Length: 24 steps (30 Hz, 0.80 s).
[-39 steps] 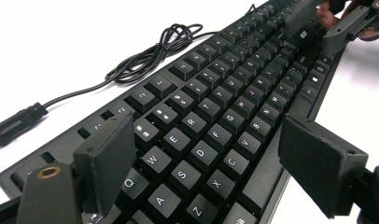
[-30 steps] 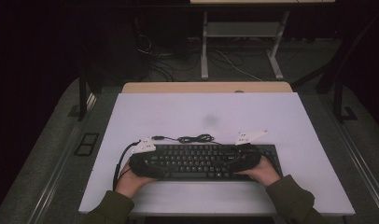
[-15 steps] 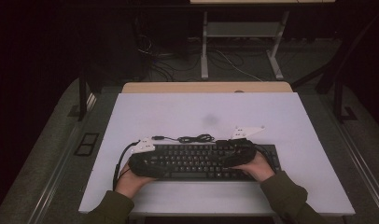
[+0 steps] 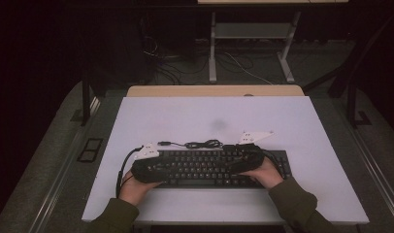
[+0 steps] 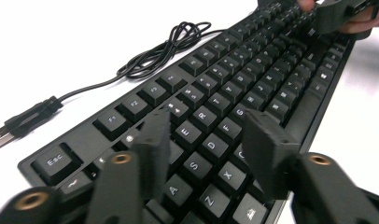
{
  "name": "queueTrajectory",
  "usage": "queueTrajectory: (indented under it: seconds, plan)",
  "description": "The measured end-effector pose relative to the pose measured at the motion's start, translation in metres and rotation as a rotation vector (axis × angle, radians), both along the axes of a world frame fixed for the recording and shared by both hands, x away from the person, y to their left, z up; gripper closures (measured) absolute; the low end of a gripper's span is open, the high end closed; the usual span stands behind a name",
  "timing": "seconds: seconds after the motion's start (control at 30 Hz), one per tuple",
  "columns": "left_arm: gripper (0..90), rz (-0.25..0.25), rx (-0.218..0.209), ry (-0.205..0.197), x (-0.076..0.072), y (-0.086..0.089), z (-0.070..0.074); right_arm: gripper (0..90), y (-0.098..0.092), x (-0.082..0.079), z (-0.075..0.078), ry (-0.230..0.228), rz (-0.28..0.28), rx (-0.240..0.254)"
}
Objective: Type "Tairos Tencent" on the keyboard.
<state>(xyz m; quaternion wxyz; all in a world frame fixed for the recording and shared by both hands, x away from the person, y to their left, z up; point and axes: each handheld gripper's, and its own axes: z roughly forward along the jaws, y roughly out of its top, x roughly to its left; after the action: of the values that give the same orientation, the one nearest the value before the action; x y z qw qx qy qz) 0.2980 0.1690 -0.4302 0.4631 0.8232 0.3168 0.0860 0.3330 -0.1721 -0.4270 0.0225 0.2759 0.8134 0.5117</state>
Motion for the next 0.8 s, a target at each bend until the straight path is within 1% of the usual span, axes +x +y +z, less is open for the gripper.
queueTrajectory:
  seconds: [0.27, 0.53, 0.57, 0.8]
  plan:
    - [71.7, 0.012, 0.022, 0.003, 0.0, 0.004, 0.0, 24.1, 0.002, -0.001, -0.001, 0.0, 0.005, -0.003]
    - [87.5, 0.017, 0.043, 0.016, 0.002, 0.009, -0.002, 24.1, 0.003, -0.001, -0.002, 0.001, 0.009, -0.007]
    - [88.9, 0.021, 0.045, 0.022, 0.003, 0.01, -0.002, 24.1, 0.003, -0.001, -0.002, 0.002, 0.009, -0.008]
    - [89.0, 0.018, 0.057, 0.042, 0.004, 0.013, -0.004, 24.2, 0.003, -0.001, -0.001, 0.0, 0.011, -0.008]
